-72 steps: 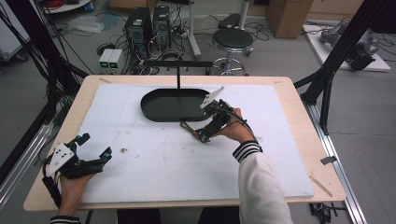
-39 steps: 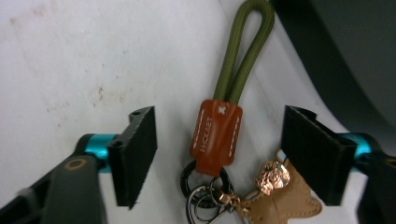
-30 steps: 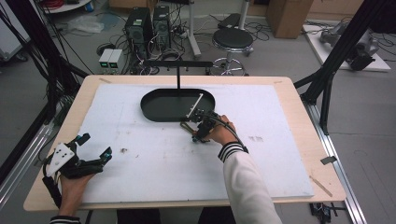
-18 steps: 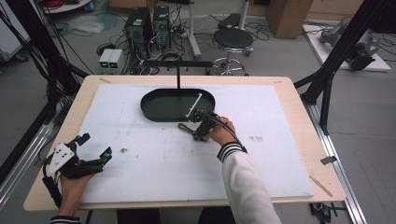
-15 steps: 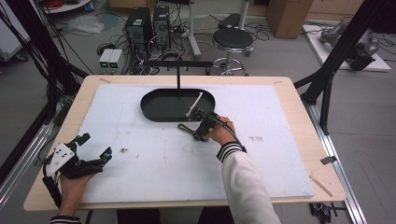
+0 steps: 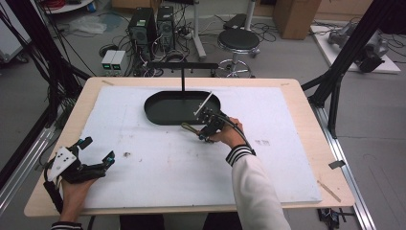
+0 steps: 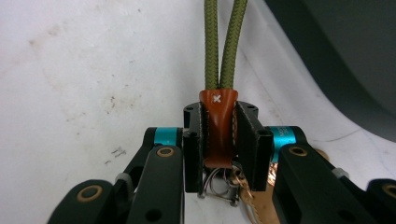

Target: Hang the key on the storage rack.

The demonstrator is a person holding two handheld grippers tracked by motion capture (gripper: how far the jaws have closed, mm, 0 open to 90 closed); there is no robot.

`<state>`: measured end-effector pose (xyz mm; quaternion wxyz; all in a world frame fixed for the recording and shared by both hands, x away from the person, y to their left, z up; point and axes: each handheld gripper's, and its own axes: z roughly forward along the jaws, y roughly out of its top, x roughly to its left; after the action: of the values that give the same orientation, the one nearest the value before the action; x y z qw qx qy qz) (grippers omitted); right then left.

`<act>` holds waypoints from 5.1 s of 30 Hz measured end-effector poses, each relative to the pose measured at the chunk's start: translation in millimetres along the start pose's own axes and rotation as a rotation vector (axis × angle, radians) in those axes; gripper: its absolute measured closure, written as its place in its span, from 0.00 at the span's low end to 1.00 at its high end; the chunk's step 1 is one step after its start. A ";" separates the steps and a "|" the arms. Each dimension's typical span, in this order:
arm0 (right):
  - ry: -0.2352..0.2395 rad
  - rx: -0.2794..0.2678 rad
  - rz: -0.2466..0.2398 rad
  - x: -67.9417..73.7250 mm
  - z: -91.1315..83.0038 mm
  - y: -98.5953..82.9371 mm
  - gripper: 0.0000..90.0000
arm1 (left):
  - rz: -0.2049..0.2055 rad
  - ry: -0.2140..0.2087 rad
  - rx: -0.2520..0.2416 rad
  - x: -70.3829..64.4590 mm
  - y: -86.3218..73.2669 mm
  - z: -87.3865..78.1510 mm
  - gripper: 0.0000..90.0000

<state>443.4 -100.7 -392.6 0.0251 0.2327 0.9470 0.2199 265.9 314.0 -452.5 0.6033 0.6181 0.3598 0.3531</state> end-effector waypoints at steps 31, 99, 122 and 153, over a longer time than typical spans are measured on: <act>-0.197 -0.422 0.100 -19.1 -60.3 -15.4 0.81 | 0.000 0.000 0.000 0.0 0.0 0.0 0.02; -0.477 -0.657 0.307 -61.1 -50.1 -10.0 0.81 | 0.006 0.002 0.013 -0.5 0.4 1.3 0.02; -0.430 -0.679 0.362 -75.4 -34.8 -11.0 0.75 | 0.008 0.002 0.012 -0.6 0.3 1.1 0.02; -0.323 -0.928 0.176 -17.4 -117.9 -190.9 0.00 | 0.016 0.015 0.005 -1.8 0.0 0.5 0.02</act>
<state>359.2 -308.1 -369.0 0.2536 0.3072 0.7100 0.5807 265.4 312.3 -452.5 0.5962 0.6197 0.3602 0.3616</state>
